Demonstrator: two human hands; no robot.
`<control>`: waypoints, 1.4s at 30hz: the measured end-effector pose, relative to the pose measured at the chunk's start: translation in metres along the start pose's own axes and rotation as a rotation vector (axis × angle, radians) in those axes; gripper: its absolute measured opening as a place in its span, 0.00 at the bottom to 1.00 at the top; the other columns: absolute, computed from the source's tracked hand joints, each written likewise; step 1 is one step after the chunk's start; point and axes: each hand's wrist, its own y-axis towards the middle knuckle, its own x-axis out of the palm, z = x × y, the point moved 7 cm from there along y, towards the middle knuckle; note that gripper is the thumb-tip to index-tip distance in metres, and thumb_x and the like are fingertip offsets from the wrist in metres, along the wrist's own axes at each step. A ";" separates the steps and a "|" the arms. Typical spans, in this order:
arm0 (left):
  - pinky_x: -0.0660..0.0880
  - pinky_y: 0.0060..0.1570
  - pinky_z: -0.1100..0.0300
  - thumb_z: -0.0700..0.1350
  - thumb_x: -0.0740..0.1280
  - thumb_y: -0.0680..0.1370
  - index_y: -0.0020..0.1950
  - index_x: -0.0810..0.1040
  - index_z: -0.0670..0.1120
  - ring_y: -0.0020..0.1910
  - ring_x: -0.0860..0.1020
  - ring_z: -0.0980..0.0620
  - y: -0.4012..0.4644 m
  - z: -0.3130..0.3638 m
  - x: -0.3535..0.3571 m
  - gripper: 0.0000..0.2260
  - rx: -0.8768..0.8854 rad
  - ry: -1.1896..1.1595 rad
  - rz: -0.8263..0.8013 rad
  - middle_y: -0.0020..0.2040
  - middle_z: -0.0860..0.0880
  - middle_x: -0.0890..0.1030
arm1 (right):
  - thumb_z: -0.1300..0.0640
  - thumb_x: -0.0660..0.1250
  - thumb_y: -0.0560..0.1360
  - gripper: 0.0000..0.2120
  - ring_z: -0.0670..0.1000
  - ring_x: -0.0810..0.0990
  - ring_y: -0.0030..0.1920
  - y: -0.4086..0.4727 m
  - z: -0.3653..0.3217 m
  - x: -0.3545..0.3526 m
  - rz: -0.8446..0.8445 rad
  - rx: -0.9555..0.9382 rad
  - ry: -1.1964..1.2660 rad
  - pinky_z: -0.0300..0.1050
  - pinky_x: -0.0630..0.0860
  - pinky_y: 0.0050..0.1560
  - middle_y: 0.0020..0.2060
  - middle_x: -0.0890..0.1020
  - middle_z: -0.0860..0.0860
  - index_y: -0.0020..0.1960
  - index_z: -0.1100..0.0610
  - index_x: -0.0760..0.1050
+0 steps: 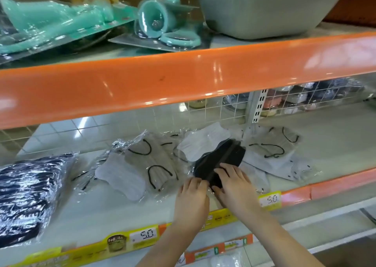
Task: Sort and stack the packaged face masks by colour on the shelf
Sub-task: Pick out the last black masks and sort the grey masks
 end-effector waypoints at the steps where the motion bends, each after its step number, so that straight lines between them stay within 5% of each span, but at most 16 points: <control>1: 0.78 0.42 0.58 0.39 0.73 0.62 0.44 0.82 0.49 0.45 0.81 0.49 0.002 0.004 0.003 0.13 0.001 -0.008 -0.005 0.44 0.52 0.82 | 0.50 0.81 0.56 0.26 0.56 0.82 0.51 -0.001 0.004 0.002 -0.007 -0.010 0.004 0.50 0.79 0.50 0.52 0.82 0.54 0.52 0.57 0.81; 7: 0.77 0.46 0.55 0.45 0.58 0.69 0.47 0.81 0.49 0.50 0.80 0.49 0.007 0.014 0.015 0.13 -0.023 0.015 -0.042 0.48 0.51 0.82 | 0.44 0.81 0.57 0.26 0.54 0.83 0.50 -0.004 0.015 0.015 -0.050 0.001 0.058 0.47 0.80 0.49 0.50 0.83 0.53 0.51 0.56 0.82; 16: 0.78 0.50 0.56 0.48 0.58 0.72 0.52 0.81 0.48 0.54 0.80 0.48 0.006 0.010 0.019 0.15 -0.063 -0.067 -0.067 0.55 0.47 0.82 | 0.53 0.79 0.61 0.16 0.51 0.83 0.44 -0.004 0.011 0.006 0.057 -0.032 0.124 0.45 0.80 0.46 0.42 0.84 0.50 0.46 0.55 0.82; 19: 0.78 0.49 0.58 0.52 0.60 0.71 0.53 0.81 0.49 0.55 0.80 0.49 0.008 0.008 0.019 0.16 -0.074 -0.057 -0.062 0.55 0.48 0.82 | 0.56 0.67 0.70 0.08 0.51 0.82 0.45 -0.006 0.009 0.005 0.093 -0.072 0.137 0.47 0.79 0.52 0.42 0.84 0.51 0.47 0.56 0.82; 23: 0.79 0.38 0.62 0.54 0.59 0.67 0.46 0.83 0.49 0.48 0.82 0.52 0.012 0.016 0.017 0.17 -0.061 0.023 -0.067 0.48 0.51 0.84 | 0.53 0.57 0.71 0.15 0.51 0.82 0.44 -0.005 0.009 0.005 0.065 -0.078 0.170 0.48 0.78 0.54 0.40 0.84 0.50 0.45 0.55 0.81; 27: 0.74 0.27 0.64 0.51 0.73 0.63 0.38 0.81 0.51 0.38 0.80 0.54 0.014 0.027 0.014 0.08 -0.008 0.132 -0.040 0.38 0.55 0.80 | 0.53 0.57 0.72 0.13 0.52 0.80 0.42 -0.006 0.010 0.010 0.027 -0.062 0.176 0.48 0.79 0.49 0.39 0.82 0.49 0.42 0.53 0.80; 29: 0.71 0.24 0.64 0.49 0.80 0.57 0.35 0.79 0.51 0.34 0.78 0.54 0.013 0.031 0.015 0.13 -0.006 0.175 -0.062 0.34 0.55 0.78 | 0.53 0.57 0.73 0.13 0.52 0.78 0.41 -0.007 0.011 0.010 0.023 -0.059 0.167 0.47 0.78 0.46 0.37 0.81 0.48 0.40 0.53 0.79; 34: 0.68 0.21 0.65 0.47 0.81 0.54 0.32 0.76 0.51 0.29 0.77 0.55 0.015 0.038 0.009 0.15 -0.002 0.245 -0.045 0.30 0.55 0.76 | 0.52 0.55 0.74 0.14 0.51 0.78 0.40 -0.007 0.008 0.002 0.038 -0.084 0.141 0.45 0.76 0.44 0.38 0.79 0.49 0.40 0.52 0.79; 38: 0.66 0.26 0.62 0.45 0.73 0.69 0.44 0.75 0.47 0.33 0.78 0.52 0.010 0.033 -0.010 0.09 -0.083 0.131 -0.025 0.35 0.52 0.78 | 0.47 0.54 0.77 0.17 0.47 0.78 0.44 -0.012 0.009 -0.002 -0.014 -0.107 0.208 0.43 0.76 0.49 0.42 0.80 0.47 0.45 0.51 0.80; 42: 0.62 0.25 0.68 0.44 0.60 0.74 0.44 0.75 0.44 0.28 0.74 0.53 -0.008 0.027 -0.039 0.06 0.013 0.018 0.157 0.33 0.50 0.75 | 0.46 0.59 0.75 0.13 0.47 0.78 0.46 -0.021 0.013 -0.004 -0.058 -0.176 0.226 0.43 0.76 0.49 0.43 0.79 0.45 0.47 0.50 0.80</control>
